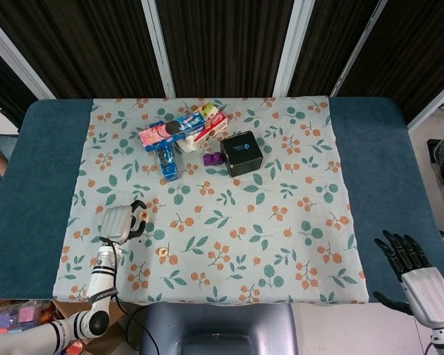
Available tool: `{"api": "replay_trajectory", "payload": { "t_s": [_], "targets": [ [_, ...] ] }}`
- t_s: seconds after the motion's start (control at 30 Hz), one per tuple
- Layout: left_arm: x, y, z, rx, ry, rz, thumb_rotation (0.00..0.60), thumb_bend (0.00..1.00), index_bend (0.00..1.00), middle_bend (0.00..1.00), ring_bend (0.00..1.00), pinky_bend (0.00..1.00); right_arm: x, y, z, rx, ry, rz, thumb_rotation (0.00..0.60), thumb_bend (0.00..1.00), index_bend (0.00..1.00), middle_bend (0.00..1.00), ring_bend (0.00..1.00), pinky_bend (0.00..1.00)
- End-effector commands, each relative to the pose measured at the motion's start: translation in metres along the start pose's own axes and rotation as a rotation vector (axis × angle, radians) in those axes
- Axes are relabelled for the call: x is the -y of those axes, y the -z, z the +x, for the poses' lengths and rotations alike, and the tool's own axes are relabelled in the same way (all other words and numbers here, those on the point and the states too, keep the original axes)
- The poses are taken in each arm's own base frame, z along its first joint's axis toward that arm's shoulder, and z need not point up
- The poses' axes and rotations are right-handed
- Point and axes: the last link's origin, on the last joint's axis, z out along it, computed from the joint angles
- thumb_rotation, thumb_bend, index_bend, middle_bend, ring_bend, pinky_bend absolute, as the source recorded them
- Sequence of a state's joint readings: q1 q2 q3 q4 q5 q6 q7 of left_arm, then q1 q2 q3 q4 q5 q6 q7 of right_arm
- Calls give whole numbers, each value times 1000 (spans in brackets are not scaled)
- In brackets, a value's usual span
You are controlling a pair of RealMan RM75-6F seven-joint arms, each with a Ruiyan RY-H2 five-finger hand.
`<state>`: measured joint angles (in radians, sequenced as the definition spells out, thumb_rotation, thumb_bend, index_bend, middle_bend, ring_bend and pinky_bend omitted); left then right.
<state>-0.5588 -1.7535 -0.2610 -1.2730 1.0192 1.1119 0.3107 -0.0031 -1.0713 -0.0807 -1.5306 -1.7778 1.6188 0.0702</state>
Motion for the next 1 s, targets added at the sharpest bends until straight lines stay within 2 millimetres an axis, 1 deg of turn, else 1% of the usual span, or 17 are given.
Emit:
{"api": "replay_trajectory", "payload": {
  "t_s": [0.03,0.13,0.23,0.33,0.43,0.53,0.6,0.73,1.0],
  "targets": [
    [0,1,2,-5,4,-5,600,415,364,1000,1000,1000,0,0,0,0,0,0,600,142,0,0,0,0],
    [-2,9,7,-15,19,-31,600,417,362,1000,1000,1000,0,1,0,-2,0,1,600,142,0,0,0,0],
    [-3,25,10,-18,37,-79,600,417,362,1000,1000,1000,0,0,0,-1,2,0,600,143,0,0,0,0],
    [-6,45,8,-1,66,-130,600,416,362,1000,1000,1000,1,0,-2,6,6,4,600,143,0,0,0,0],
    [-10,69,-2,40,84,-180,600,416,366,1000,1000,1000,3,0,-2,7,6,7,600,143,0,0,0,0],
    [-10,80,-13,71,72,-196,600,417,371,1000,1000,1000,2,0,-3,8,6,9,600,143,0,0,0,0],
    [-10,84,-23,94,68,-195,600,416,371,1000,1000,1000,3,0,-3,12,6,12,600,142,0,0,0,0],
    [-11,85,-39,124,59,-185,600,417,372,1000,1000,1000,2,1,-1,9,0,15,600,142,0,0,0,0],
    [-10,86,-49,132,39,-181,600,416,373,1000,1000,1000,0,2,1,-1,-7,11,600,142,0,0,0,0]
  ]
}}
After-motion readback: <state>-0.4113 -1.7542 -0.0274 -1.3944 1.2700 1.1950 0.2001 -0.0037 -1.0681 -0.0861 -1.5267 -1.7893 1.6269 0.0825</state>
